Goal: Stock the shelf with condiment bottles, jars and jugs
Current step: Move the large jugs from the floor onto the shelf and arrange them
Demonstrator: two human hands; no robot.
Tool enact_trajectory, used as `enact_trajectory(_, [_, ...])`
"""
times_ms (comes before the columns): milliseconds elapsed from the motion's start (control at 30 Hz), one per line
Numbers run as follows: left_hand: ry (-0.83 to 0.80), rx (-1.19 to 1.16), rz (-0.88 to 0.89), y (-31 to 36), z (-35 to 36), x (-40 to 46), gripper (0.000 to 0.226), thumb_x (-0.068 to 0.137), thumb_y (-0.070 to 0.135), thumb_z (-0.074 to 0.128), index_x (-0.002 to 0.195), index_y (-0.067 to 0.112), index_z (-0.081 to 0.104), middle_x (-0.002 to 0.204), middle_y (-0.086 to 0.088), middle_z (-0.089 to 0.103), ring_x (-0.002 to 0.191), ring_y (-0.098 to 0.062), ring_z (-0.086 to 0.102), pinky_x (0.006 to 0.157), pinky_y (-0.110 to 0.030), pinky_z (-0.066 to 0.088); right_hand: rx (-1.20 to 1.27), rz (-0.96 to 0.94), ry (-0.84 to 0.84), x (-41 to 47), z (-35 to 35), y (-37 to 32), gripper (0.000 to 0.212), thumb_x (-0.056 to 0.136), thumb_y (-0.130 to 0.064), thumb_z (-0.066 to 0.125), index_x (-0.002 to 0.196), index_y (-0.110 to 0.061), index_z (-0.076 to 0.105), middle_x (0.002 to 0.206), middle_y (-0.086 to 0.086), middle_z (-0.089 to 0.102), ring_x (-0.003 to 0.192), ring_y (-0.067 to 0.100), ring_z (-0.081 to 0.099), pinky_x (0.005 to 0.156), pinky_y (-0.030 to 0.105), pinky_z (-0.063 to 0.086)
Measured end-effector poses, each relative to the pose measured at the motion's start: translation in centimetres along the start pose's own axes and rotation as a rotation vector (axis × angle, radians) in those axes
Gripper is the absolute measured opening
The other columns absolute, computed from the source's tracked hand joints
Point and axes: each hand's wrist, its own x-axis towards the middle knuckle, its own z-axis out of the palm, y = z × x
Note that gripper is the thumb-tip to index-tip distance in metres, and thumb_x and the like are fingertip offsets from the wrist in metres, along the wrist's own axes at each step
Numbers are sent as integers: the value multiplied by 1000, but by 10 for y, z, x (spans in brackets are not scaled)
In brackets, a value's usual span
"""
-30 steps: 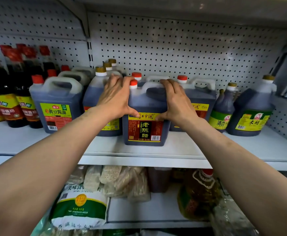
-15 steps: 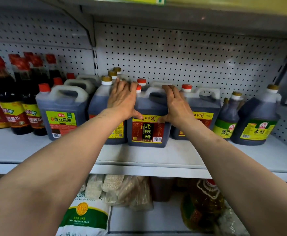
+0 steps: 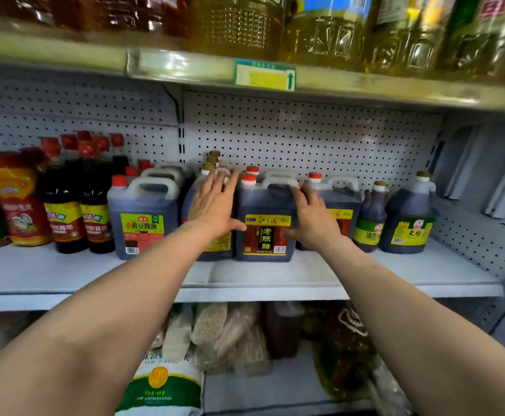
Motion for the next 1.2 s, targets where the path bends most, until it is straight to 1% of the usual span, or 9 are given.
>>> enact_trajectory(133, [-55,-175,-20,-21,-11,-61,114,67,47,85,155,23,16,160,-5,24,145,-30,23,116,-43,29,77,30,-77,-52,-10,-39,115,72,-40,85,158,-19,11,154,12,31,141,32,32,110,45,39])
enact_trajectory(233, [-104,-310,-70,-46,-20,-117,104,68,39,87,152,25,27,153,-11,34,139,-32,35,109,-42,37,65,44,-108,-99,-11,-77,116,72,-41,85,158,-22,10,152,12,35,141,32,34,107,47,42])
enact_trajectory(500, [-394,-271,-85,-132,-34,-301,100,72,35,85,152,25,26,148,-12,32,136,-34,36,108,-48,38,16,116,-295,-257,22,-203,105,74,-39,84,156,-21,21,149,15,37,137,35,37,109,43,39])
enact_trajectory(700, [-563,-257,-104,-180,-22,-419,90,73,34,84,148,28,34,147,-8,35,134,-31,40,105,-44,42,5,100,-488,-354,51,-269,95,76,-42,82,152,-26,28,150,11,37,135,34,39,106,44,42])
enact_trajectory(800, [-590,-270,-123,-188,-12,-451,88,75,32,82,148,29,33,146,-10,36,134,-32,39,104,-46,42,8,93,-545,-386,69,-281,92,77,-41,81,151,-27,29,147,11,41,132,35,43,100,43,44])
enact_trajectory(900, [-623,-290,-180,-189,1,-477,87,76,33,82,148,30,34,147,-11,35,133,-32,39,104,-44,42,50,100,-614,-412,92,-283,92,77,-40,81,152,-26,29,147,12,42,134,34,41,103,42,41])
enact_trajectory(1033, [-729,-322,-244,-183,26,-510,89,77,29,82,150,26,31,157,-15,22,144,-32,27,112,-37,30,63,112,-734,-443,128,-278,92,79,-44,78,153,-23,27,149,14,40,137,34,38,105,41,39])
enact_trajectory(1100, [-784,-318,-289,-183,44,-527,93,76,31,82,152,29,27,160,-14,17,146,-31,22,114,-43,30,77,120,-787,-460,151,-272,91,79,-43,79,152,-24,29,148,13,41,136,34,38,104,42,40])
enact_trajectory(1200, [-840,-296,-331,-191,79,-558,95,76,37,82,153,30,25,156,-10,25,142,-33,29,109,-46,37,123,135,-874,-488,195,-261,90,80,-44,78,152,-24,28,150,9,39,137,31,37,103,42,42])
